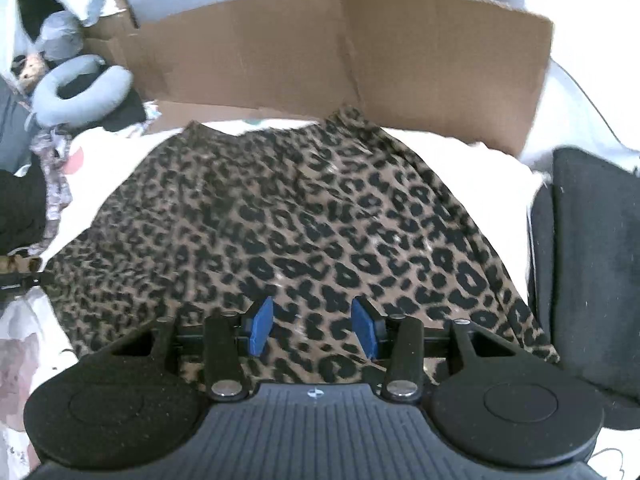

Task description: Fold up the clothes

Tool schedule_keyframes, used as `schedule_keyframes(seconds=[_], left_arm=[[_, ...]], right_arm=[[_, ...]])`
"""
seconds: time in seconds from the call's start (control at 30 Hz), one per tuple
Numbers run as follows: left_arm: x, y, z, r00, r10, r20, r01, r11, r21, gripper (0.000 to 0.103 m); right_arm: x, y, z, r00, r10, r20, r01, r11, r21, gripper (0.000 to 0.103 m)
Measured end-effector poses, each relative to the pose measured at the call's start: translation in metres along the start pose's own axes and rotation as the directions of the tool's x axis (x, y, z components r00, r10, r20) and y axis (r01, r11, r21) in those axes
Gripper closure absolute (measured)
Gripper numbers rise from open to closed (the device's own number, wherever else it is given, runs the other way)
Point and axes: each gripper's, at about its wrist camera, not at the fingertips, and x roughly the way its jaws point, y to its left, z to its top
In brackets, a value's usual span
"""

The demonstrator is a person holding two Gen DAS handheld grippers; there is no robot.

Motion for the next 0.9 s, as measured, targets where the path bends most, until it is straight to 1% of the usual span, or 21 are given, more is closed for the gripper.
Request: schedule_keyframes(seconds=[0.13,0.23,0.33,0.5,0.6,0.63,0.67,0.73,0.8,0.83,0.87,0.9], left_arm=[[0.000,0.009,-0.008,0.999,-0.048,0.026,0.049,0.999,-0.017,0.093],[-0.003,0.010,-0.008,0.997,-0.066,0.026,0.067,0.998,-0.017,0.096],[-0.011,0.015,-0.006,0.996,-0.090,0.025,0.091,0.995,-0.049,0.096],[-0.025,0.017,0.008,0.988,-0.149,0.036,0.151,0.986,-0.072,0.096],[-0.023,0.025,0.013,0.979,-0.201,0.033,0.203,0.971,-0.127,0.095],[-0.020,0.027,0.012,0.976,-0.213,0.031,0.216,0.967,-0.137,0.093],[-0.018,0.029,0.011,0.974,-0.226,0.028,0.228,0.963,-0.146,0.086],[-0.012,0.034,0.009,0.969,-0.246,0.027,0.247,0.953,-0.172,0.080],[-0.006,0.037,0.006,0.969,-0.244,0.029,0.245,0.953,-0.181,0.072],[-0.003,0.037,0.005,0.971,-0.237,0.030,0.239,0.954,-0.180,0.067],[0.000,0.038,0.003,0.972,-0.233,0.031,0.235,0.955,-0.183,0.064],[0.003,0.040,0.002,0.971,-0.238,0.032,0.239,0.952,-0.192,0.064]], right_arm=[[-0.015,0.017,0.014,1.000,0.003,0.002,-0.002,1.000,-0.027,0.052],[-0.022,0.030,0.024,1.000,0.014,-0.005,-0.015,1.000,-0.025,0.052],[-0.026,0.044,0.029,0.999,0.037,-0.010,-0.037,0.999,-0.038,0.051],[-0.016,0.069,0.026,0.996,0.079,-0.049,-0.083,0.993,-0.082,0.051],[-0.007,0.081,0.019,0.993,0.096,-0.074,-0.103,0.990,-0.099,0.051],[-0.004,0.085,0.017,0.991,0.102,-0.082,-0.110,0.989,-0.100,0.051],[0.000,0.087,0.014,0.990,0.107,-0.089,-0.115,0.989,-0.096,0.051],[0.005,0.091,0.008,0.988,0.114,-0.104,-0.124,0.988,-0.092,0.051],[0.009,0.093,0.004,0.986,0.118,-0.114,-0.129,0.988,-0.089,0.051],[0.011,0.093,0.003,0.986,0.120,-0.117,-0.130,0.988,-0.086,0.051],[0.013,0.094,0.001,0.985,0.122,-0.121,-0.132,0.988,-0.084,0.051],[0.015,0.094,-0.001,0.985,0.123,-0.124,-0.134,0.988,-0.082,0.051]])
